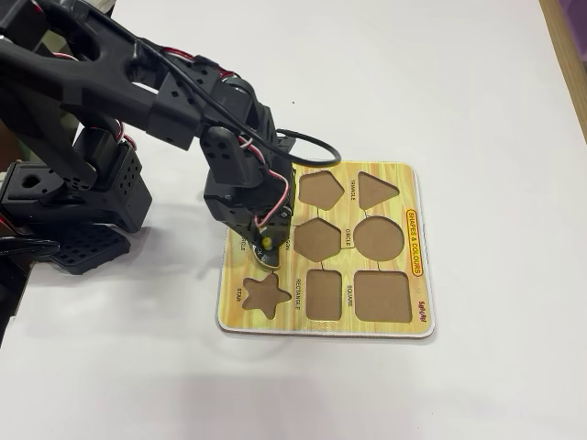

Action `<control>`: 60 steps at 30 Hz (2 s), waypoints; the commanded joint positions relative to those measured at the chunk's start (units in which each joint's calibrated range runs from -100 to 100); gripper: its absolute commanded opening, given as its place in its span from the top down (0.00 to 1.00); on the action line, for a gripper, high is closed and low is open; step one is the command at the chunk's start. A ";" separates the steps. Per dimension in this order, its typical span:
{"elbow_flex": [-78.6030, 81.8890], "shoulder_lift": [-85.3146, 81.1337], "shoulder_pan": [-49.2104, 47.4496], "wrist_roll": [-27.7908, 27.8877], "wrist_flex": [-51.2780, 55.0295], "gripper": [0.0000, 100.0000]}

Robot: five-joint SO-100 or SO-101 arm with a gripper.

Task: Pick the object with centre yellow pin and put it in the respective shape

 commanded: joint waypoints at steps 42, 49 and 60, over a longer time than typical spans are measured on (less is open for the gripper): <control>-2.43 0.29 -6.34 -2.75 -0.36 0.99; -2.34 0.21 -6.34 -2.80 0.25 0.99; -0.36 -0.54 -6.14 -2.80 0.25 0.99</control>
